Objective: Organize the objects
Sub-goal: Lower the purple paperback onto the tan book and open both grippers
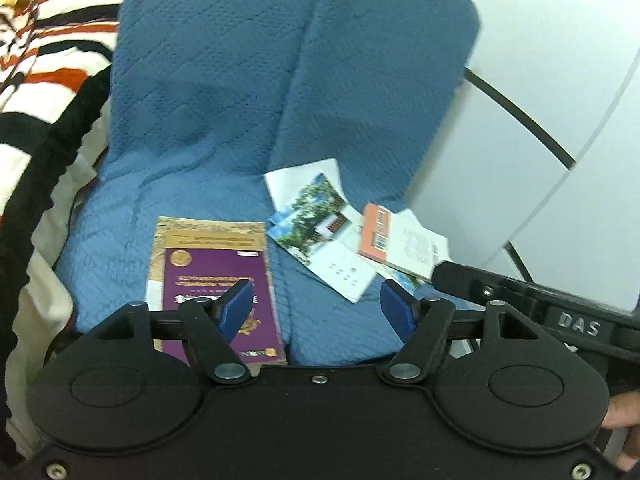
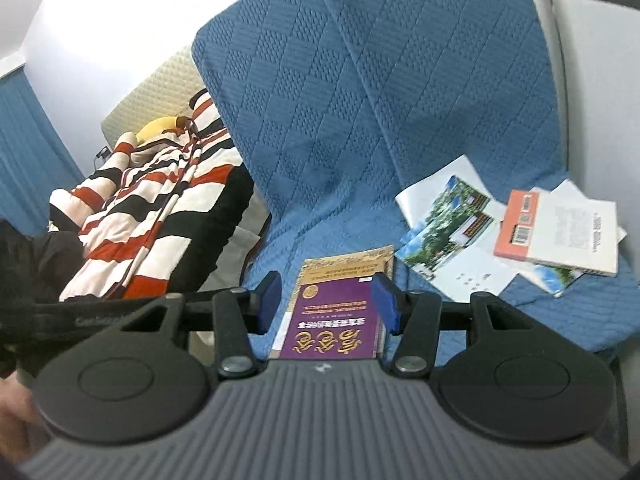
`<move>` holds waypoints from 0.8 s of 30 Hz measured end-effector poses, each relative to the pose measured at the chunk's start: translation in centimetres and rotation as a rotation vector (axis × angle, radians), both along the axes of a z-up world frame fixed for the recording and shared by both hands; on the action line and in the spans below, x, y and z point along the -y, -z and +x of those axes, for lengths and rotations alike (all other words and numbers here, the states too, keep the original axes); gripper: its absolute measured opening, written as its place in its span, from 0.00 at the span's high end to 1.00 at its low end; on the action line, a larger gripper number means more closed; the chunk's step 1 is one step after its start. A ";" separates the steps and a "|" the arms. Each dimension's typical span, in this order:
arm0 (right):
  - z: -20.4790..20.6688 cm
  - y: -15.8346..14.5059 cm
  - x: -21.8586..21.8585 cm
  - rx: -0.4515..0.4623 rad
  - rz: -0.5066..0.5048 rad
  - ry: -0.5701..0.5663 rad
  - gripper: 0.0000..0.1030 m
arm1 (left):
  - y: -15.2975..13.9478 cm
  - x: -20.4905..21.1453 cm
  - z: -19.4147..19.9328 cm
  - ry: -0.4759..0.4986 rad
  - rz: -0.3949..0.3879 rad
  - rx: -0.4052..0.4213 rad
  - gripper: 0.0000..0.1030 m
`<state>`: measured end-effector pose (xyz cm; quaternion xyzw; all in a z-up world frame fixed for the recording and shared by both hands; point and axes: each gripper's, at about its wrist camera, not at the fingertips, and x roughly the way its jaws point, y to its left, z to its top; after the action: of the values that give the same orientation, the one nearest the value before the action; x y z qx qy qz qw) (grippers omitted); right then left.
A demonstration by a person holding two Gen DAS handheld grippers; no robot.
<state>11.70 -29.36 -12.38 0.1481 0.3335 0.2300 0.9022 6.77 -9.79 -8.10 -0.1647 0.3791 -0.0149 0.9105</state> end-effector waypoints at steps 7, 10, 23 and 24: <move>-2.7 1.0 2.1 -0.020 -0.031 0.037 0.48 | 0.3 3.2 -1.2 0.024 0.011 0.009 0.33; -3.6 1.9 3.1 -0.030 -0.018 0.056 0.48 | 1.0 4.3 -1.5 0.025 -0.001 0.005 0.32; -6.1 2.5 7.0 -0.014 -0.071 0.179 0.48 | 2.0 8.2 -2.1 0.064 -0.020 0.018 0.31; -6.3 2.4 7.3 -0.012 -0.075 0.185 0.48 | 1.8 8.4 -2.0 0.066 -0.024 0.021 0.31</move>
<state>5.42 -36.69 -14.81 0.1457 0.3324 0.1322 0.9224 4.82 -18.18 -9.94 -0.1629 0.3745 -0.0515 0.9114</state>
